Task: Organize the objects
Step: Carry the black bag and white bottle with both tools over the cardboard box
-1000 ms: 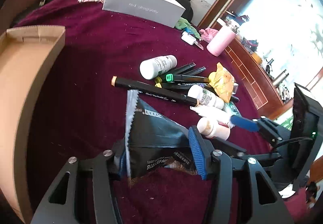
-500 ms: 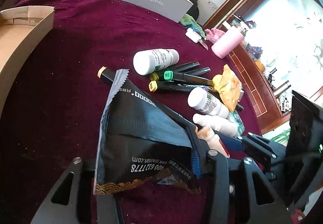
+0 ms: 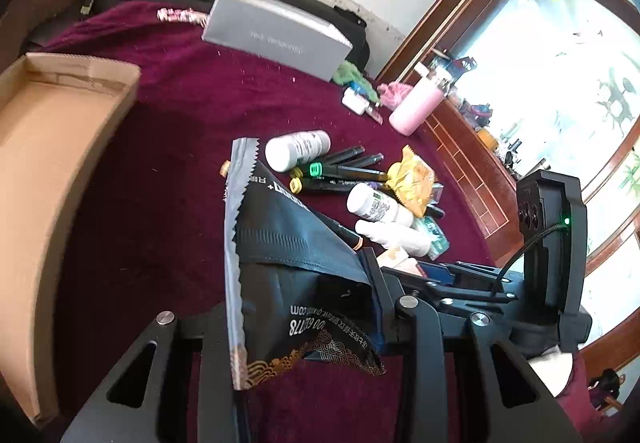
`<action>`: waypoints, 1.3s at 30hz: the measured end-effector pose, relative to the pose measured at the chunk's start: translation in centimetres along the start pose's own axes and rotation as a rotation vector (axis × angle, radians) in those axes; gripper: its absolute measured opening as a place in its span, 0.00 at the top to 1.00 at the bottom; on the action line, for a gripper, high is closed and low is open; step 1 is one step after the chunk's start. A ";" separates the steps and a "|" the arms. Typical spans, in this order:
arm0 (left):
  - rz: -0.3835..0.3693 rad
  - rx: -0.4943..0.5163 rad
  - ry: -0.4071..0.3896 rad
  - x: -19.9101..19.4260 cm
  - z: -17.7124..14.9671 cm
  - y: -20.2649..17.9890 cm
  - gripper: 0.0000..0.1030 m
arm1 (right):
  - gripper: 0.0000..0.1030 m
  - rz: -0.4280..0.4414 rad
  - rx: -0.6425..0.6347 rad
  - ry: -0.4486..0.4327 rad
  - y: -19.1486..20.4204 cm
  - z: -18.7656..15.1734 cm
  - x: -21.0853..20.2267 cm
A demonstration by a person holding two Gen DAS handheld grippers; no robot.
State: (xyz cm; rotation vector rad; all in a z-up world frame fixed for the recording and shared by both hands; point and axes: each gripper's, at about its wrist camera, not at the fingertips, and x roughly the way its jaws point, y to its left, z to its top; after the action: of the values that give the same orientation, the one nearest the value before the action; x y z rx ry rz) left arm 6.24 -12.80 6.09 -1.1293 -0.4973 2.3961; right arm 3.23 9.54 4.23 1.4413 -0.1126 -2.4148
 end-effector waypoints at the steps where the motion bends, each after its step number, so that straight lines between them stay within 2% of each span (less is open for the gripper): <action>1: 0.004 0.005 -0.009 -0.7 0.0 0.0 0.71 | 0.69 0.011 0.004 -0.004 0.2 -0.1 -0.4; 7: 0.032 0.019 -0.086 -6.5 0.5 0.8 0.71 | 0.69 0.105 0.000 -0.036 3.1 0.1 -3.4; 11: 0.073 0.038 -0.138 -10.8 2.0 1.8 0.71 | 0.69 0.217 -0.007 -0.052 6.2 1.5 -5.0; 15: 0.134 0.060 -0.176 -13.8 4.0 3.4 0.71 | 0.68 0.338 0.001 -0.052 9.9 3.4 -5.1; 19: 0.204 0.087 -0.200 -15.1 6.0 5.2 0.71 | 0.68 0.398 0.005 -0.044 13.5 5.7 -3.7; 27: 0.324 0.085 -0.122 -12.7 10.1 11.3 0.71 | 0.68 0.410 0.081 0.018 17.7 10.3 1.9; 32: 0.350 0.069 -0.044 -10.0 11.2 14.9 0.71 | 0.68 0.398 0.137 0.046 17.9 12.9 5.2; 39: 0.362 0.076 0.040 -6.4 12.8 17.8 0.71 | 0.68 0.347 0.168 0.081 18.6 15.3 9.6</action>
State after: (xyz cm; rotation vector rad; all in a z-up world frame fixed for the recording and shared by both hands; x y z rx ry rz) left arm -4.42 -32.79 9.03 -1.3241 -0.1982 2.6631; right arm -9.86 -12.54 7.89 1.4491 -0.5127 -2.1028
